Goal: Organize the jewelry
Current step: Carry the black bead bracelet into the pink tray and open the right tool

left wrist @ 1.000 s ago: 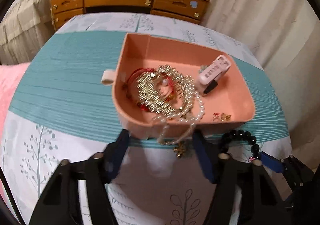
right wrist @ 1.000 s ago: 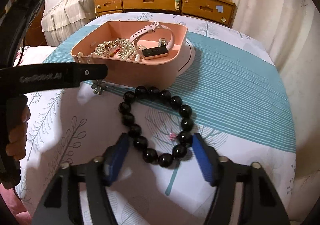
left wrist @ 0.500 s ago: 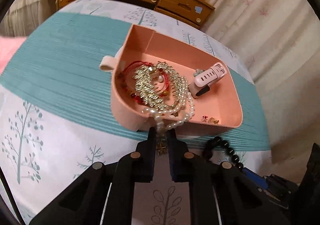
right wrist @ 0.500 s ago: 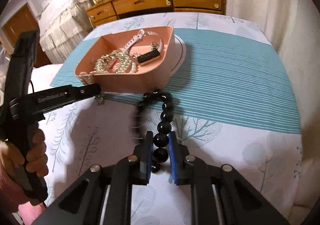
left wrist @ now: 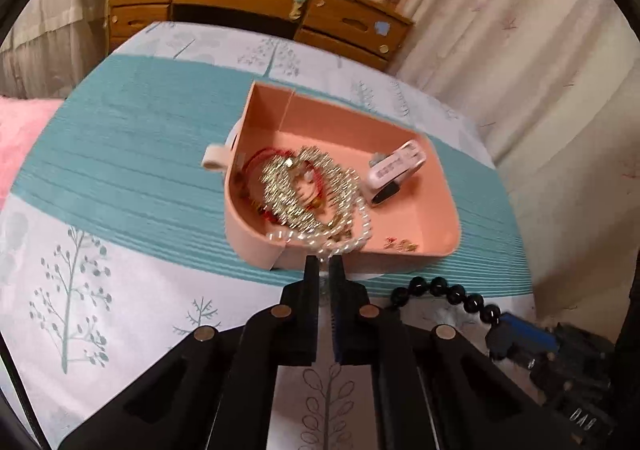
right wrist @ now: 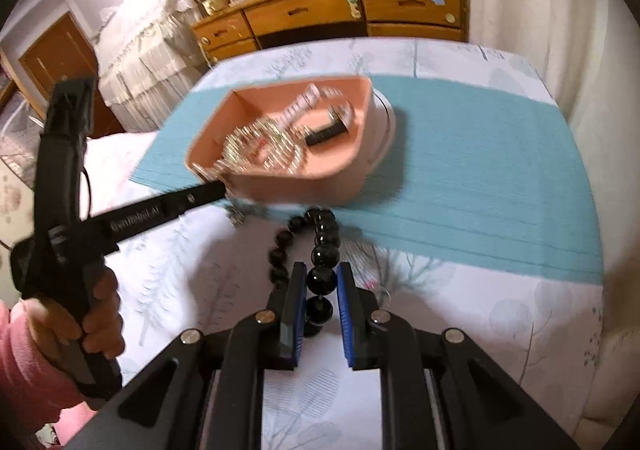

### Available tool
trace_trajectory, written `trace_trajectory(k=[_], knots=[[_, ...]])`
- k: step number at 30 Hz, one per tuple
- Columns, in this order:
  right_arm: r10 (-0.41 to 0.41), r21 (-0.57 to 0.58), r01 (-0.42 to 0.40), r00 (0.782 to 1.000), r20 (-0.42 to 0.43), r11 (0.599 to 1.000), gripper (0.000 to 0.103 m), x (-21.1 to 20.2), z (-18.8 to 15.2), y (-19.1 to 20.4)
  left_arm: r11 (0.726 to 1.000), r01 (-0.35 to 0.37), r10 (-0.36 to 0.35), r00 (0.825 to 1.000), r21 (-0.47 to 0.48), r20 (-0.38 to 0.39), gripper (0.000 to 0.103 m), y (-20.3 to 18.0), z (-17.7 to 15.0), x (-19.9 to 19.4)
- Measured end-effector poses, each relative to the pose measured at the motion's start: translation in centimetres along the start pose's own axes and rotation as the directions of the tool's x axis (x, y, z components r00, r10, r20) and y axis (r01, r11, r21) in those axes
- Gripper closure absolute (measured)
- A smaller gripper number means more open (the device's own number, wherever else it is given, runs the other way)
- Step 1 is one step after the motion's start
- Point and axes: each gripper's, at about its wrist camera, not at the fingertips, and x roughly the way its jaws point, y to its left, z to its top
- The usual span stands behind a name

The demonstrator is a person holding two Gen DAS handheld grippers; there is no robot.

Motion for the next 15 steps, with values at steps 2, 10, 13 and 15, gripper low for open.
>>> trace_trajectory(k=[2, 10, 13, 15], knots=[[0.030, -0.015, -0.030, 0.999, 0.030, 0.999, 0.088, -0.8, 0.9, 0.4, 1.000, 0.011, -0.011, 1.000, 0.017, 0.022, 0.101, -0.2, 0.4, -0.8], [0.109, -0.066, -0.102, 0.986, 0.123, 0.993, 0.088, -3.1, 4.1, 1.9, 0.999, 0.022, -0.025, 0.995, 0.036, 0.095, 0.101, -0.8, 2.8, -3.1], [0.120, -0.082, -0.109, 0.981, 0.153, 0.991, 0.088, -3.9, 5.4, 2.3, 0.999, 0.014, -0.017, 0.996, 0.031, 0.092, 0.101, -1.0, 3.7, -3.3], [0.138, -0.095, -0.122, 0.971, 0.195, 0.988, 0.088, -4.5, 6.5, 2.6, 1.000, 0.002, -0.004, 0.996, 0.026, 0.086, 0.101, -0.9, 3.9, -3.2]])
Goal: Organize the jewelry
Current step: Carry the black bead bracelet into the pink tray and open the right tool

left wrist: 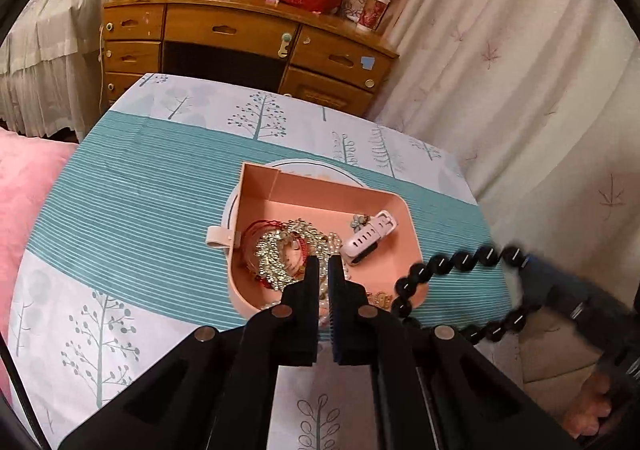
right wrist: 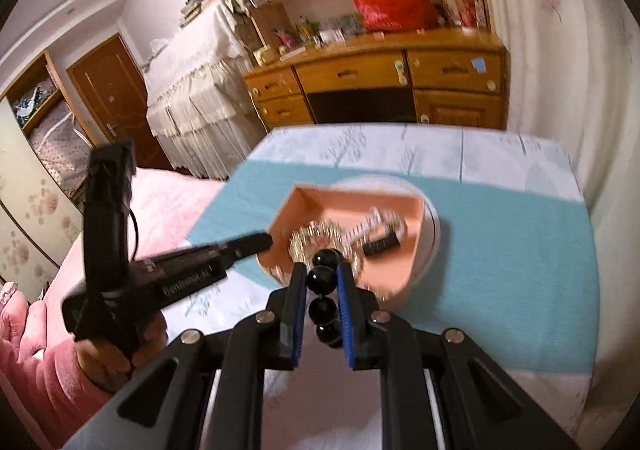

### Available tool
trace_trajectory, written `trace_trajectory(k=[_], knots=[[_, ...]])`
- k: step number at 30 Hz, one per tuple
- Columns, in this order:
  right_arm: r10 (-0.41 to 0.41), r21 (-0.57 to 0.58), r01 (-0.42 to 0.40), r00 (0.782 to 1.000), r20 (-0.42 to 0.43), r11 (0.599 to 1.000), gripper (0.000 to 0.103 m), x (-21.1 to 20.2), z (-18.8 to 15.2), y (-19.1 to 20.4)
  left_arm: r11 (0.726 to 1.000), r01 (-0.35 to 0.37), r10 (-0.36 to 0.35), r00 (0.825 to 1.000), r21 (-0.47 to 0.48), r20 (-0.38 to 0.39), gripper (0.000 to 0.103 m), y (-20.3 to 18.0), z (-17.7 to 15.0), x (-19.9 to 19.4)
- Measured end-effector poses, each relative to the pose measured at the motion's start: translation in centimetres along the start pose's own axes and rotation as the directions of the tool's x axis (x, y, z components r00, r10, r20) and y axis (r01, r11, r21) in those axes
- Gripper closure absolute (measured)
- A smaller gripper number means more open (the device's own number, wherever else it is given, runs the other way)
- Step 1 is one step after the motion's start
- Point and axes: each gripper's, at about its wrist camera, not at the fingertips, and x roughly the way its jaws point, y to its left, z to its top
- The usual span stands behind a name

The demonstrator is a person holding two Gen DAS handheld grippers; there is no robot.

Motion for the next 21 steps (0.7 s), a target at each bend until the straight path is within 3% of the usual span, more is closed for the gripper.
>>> trace_trajectory(k=[5, 9, 10, 12, 13, 14, 17, 21], knots=[[0.040, -0.040, -0.036, 0.994, 0.098, 0.999, 0.088, 0.5, 1.8, 0.7, 1.000, -0.013, 0.013, 1.000, -0.019, -0.025, 0.101, 0.9, -0.7, 0.3], [0.035, -0.062, -0.029, 0.995, 0.095, 0.998, 0.088, 2.2, 2.2, 0.8, 0.999, -0.022, 0.019, 0.998, -0.046, -0.067, 0.097, 1.5, -1.8, 1.0], [0.026, -0.068, -0.021, 0.996, 0.081, 0.997, 0.088, 2.8, 2.2, 0.8, 0.998, -0.032, 0.028, 0.997, -0.048, -0.078, 0.094, 1.6, -2.1, 1.2], [-0.008, -0.091, 0.010, 1.000, 0.026, 0.996, 0.087, 4.0, 2.1, 0.9, 0.997, -0.046, 0.040, 0.995, -0.057, -0.097, 0.072, 1.7, -2.7, 1.4], [-0.019, -0.096, 0.020, 1.000, 0.014, 0.995, 0.087, 4.3, 2.0, 0.8, 0.997, -0.049, 0.042, 0.994, -0.063, -0.105, 0.067, 1.7, -3.1, 1.6], [-0.028, -0.099, 0.029, 1.000, 0.006, 0.995, 0.083, 4.4, 1.7, 0.7, 0.997, -0.046, 0.038, 0.993, -0.063, -0.115, 0.060, 1.6, -3.4, 1.8], [-0.044, -0.088, 0.043, 0.999, -0.003, 0.995, 0.058, 4.3, 1.1, 0.3, 0.998, -0.054, 0.049, 0.990, -0.038, -0.132, 0.058, 1.1, -4.2, 2.3], [-0.079, -0.117, 0.077, 0.997, -0.016, 0.990, 0.055, 3.6, -0.2, 0.0, 0.998, -0.067, 0.066, 0.987, -0.001, -0.145, 0.058, 0.6, -4.9, 3.0]])
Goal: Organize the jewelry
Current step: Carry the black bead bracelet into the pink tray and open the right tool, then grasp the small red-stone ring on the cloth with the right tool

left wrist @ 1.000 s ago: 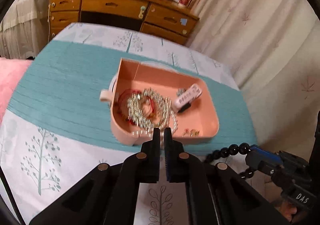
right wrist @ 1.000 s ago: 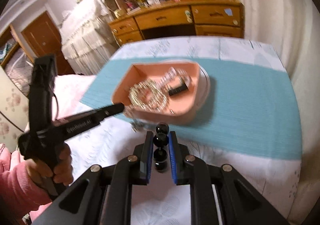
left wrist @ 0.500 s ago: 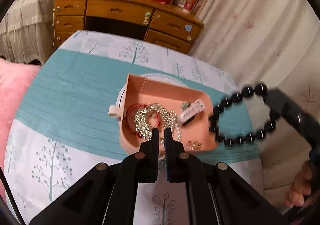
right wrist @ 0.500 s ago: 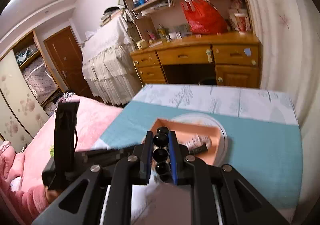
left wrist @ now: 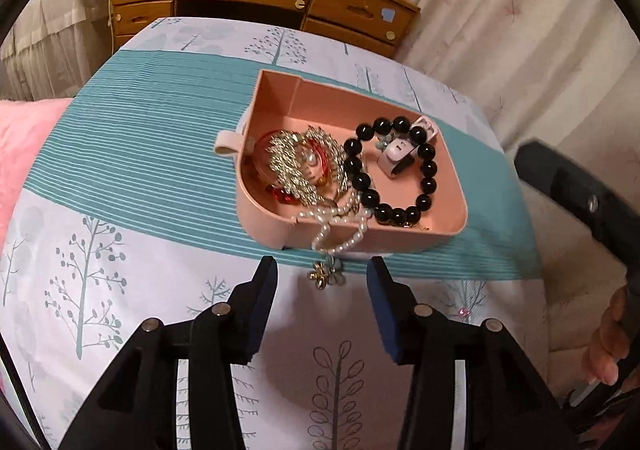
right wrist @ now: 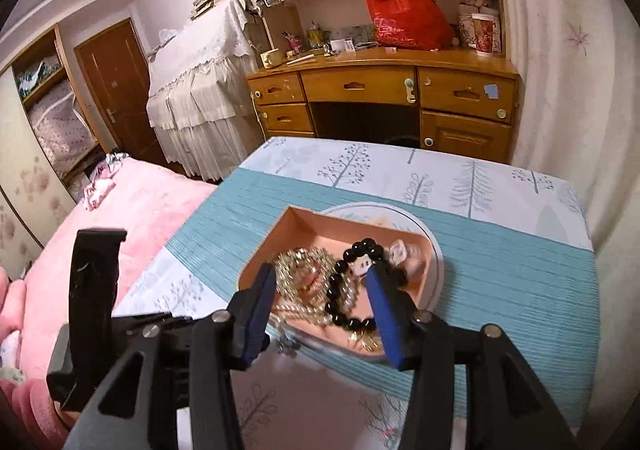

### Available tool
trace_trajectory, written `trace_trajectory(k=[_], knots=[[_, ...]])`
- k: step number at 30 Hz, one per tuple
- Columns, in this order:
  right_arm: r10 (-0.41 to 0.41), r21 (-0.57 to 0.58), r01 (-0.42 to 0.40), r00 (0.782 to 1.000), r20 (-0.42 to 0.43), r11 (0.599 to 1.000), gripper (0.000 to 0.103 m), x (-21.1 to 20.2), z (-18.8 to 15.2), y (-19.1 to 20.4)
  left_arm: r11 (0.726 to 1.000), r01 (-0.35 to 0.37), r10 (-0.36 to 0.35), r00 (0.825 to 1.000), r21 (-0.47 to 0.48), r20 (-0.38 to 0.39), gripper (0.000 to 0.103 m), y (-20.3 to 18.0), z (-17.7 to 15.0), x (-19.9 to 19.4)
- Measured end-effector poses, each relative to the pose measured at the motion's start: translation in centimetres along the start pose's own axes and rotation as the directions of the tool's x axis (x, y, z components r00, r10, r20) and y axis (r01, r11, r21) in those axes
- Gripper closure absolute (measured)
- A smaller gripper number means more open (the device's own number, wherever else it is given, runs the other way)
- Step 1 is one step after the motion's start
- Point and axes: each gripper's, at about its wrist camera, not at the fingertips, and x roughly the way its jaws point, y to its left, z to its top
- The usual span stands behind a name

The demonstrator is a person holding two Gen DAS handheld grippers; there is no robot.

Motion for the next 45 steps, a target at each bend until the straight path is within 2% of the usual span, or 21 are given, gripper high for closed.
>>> trace_trajectory(k=[4, 7, 11, 13, 15, 19, 23, 24, 26, 28, 33, 38, 40, 45], knots=[[-0.072, -0.025, 0.071, 0.996, -0.044, 0.997, 0.055, 0.0, -2.1, -0.1, 0.999, -0.028, 0.028, 1.000, 0.037, 0.003, 0.058, -0.5, -0.6, 0.6], [-0.124, 0.023, 0.127, 0.988, -0.087, 0.992, 0.055, -0.1, -4.5, -1.1, 0.996, -0.076, 0.075, 0.997, 0.057, 0.023, 0.058, -1.1, -1.1, 1.1], [-0.198, 0.041, 0.207, 0.968, -0.156, 0.978, 0.056, 0.2, -8.2, -2.4, 0.993, -0.085, 0.085, 0.996, 0.082, 0.007, 0.058, -1.6, -1.5, 1.9], [-0.226, 0.022, 0.233, 0.958, -0.175, 0.972, 0.059, 0.4, -9.3, -2.6, 0.992, -0.093, 0.092, 0.996, 0.091, 0.010, 0.058, -1.7, -1.7, 2.0], [-0.254, -0.007, 0.257, 0.950, -0.180, 0.966, 0.068, 0.5, -10.5, -2.6, 0.989, -0.105, 0.104, 0.995, 0.103, 0.009, 0.058, -2.0, -1.9, 2.3], [-0.237, -0.039, 0.234, 0.950, -0.202, 0.971, 0.068, 1.0, -11.8, -2.1, 0.982, -0.147, 0.146, 0.989, 0.123, 0.012, 0.058, -2.4, -2.0, 3.0], [-0.242, -0.068, 0.233, 0.947, -0.211, 0.970, 0.069, 1.8, -12.2, -1.7, 0.976, -0.160, 0.158, 0.987, 0.147, 0.025, 0.059, -2.8, -2.0, 3.2], [-0.243, -0.073, 0.232, 0.944, -0.223, 0.970, 0.073, 2.2, -12.4, -1.7, 0.975, -0.162, 0.159, 0.987, 0.154, 0.030, 0.064, -3.0, -2.1, 3.3], [-0.228, -0.073, 0.217, 0.951, -0.208, 0.973, 0.082, 2.0, -12.4, -1.6, 0.967, -0.186, 0.181, 0.983, 0.173, 0.040, 0.071, -3.2, -2.2, 3.4], [-0.219, -0.101, 0.201, 0.953, -0.209, 0.974, 0.087, 2.1, -12.4, -1.3, 0.966, -0.193, 0.187, 0.981, 0.171, 0.046, 0.083, -3.2, -2.1, 3.3], [-0.179, -0.089, 0.162, 0.955, -0.238, 0.983, 0.089, 2.2, -12.0, -1.8, 0.975, -0.169, 0.162, 0.985, 0.146, 0.062, 0.089, -2.9, -2.1, 2.9], [-0.159, -0.056, 0.150, 0.956, -0.245, 0.987, 0.089, 3.0, -11.2, -2.1, 0.972, -0.179, 0.169, 0.983, 0.152, 0.072, 0.089, -3.0, -2.1, 2.9], [-0.150, -0.035, 0.146, 0.958, -0.244, 0.989, 0.089, 3.3, -10.9, -2.2, 0.971, -0.187, 0.174, 0.980, 0.150, 0.099, 0.089, -3.0, -2.1, 2.6], [-0.128, -0.003, 0.131, 0.963, -0.239, 0.991, 0.089, 3.6, -10.7, -2.2, 0.976, -0.170, 0.153, 0.981, 0.139, 0.122, 0.089, -2.9, -2.1, 2.2]])
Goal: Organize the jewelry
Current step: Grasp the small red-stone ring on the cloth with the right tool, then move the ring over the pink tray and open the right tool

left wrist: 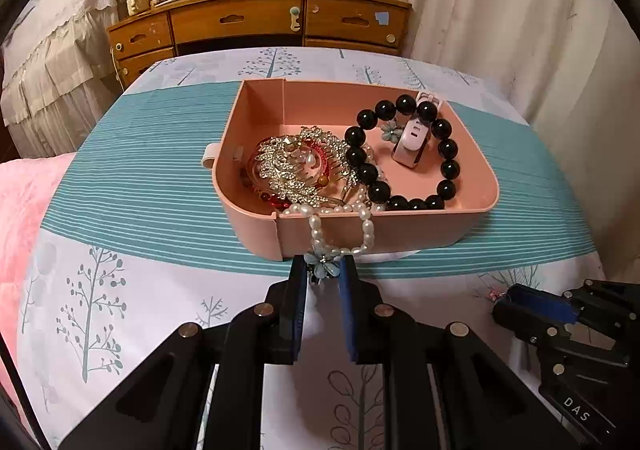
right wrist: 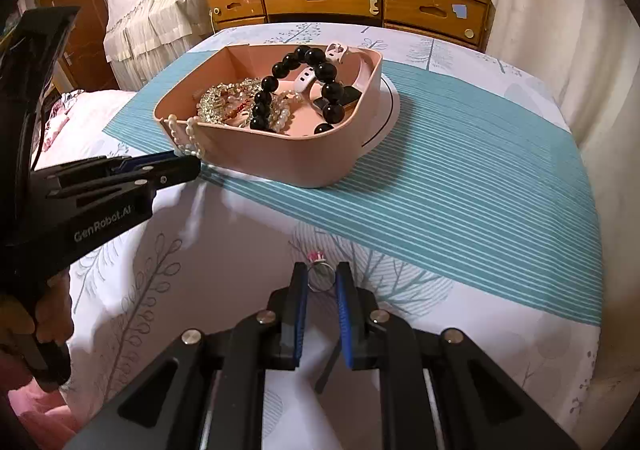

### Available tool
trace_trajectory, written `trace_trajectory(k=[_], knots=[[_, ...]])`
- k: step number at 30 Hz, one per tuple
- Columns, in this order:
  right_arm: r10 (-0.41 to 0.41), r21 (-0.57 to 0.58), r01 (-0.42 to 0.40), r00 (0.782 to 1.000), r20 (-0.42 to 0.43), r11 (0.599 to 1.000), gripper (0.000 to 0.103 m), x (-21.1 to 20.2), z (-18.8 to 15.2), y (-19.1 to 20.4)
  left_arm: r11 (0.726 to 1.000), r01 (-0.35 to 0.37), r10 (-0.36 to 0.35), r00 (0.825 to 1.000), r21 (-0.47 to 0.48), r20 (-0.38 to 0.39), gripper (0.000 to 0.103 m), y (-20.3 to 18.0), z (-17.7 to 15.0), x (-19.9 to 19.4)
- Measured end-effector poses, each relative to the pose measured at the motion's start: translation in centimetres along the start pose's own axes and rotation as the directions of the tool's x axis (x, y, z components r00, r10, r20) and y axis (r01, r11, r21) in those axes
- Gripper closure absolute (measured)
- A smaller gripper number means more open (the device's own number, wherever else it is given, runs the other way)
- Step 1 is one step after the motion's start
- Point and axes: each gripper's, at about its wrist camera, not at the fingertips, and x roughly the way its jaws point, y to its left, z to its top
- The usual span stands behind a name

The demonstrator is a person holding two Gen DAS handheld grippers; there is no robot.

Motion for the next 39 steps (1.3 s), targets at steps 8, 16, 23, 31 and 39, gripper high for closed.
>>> trace_trajectory(k=[8, 16, 23, 31, 39], knots=[[0.025, -0.008, -0.025, 0.999, 0.023, 1.000, 0.089, -0.6, 0.8, 0.5, 0.999, 0.040, -0.041, 0.998, 0.025, 0.048, 0.089, -0.5, 0.5, -2.1], [0.064, -0.019, -0.062, 0.995, 0.080, 0.998, 0.089, -1.9, 2.5, 1.3, 0.999, 0.037, -0.041, 0.991, 0.034, 0.125, 0.092, -0.5, 3.3, -3.5], [0.096, -0.021, -0.094, 0.979, 0.182, 0.995, 0.089, -3.4, 5.0, 1.8, 0.999, -0.013, 0.008, 0.989, 0.033, 0.150, 0.092, 0.5, 5.2, -2.7], [0.026, -0.005, -0.025, 0.969, 0.244, 1.000, 0.084, -3.2, 7.5, 2.1, 1.000, -0.019, 0.017, 0.993, 0.019, 0.115, 0.075, 1.0, 5.4, -2.4], [0.011, 0.049, -0.019, 0.988, 0.157, 0.999, 0.049, -2.2, 6.6, 0.7, 0.998, -0.047, 0.043, 0.994, 0.038, 0.104, 0.025, 0.6, 5.2, -3.0]])
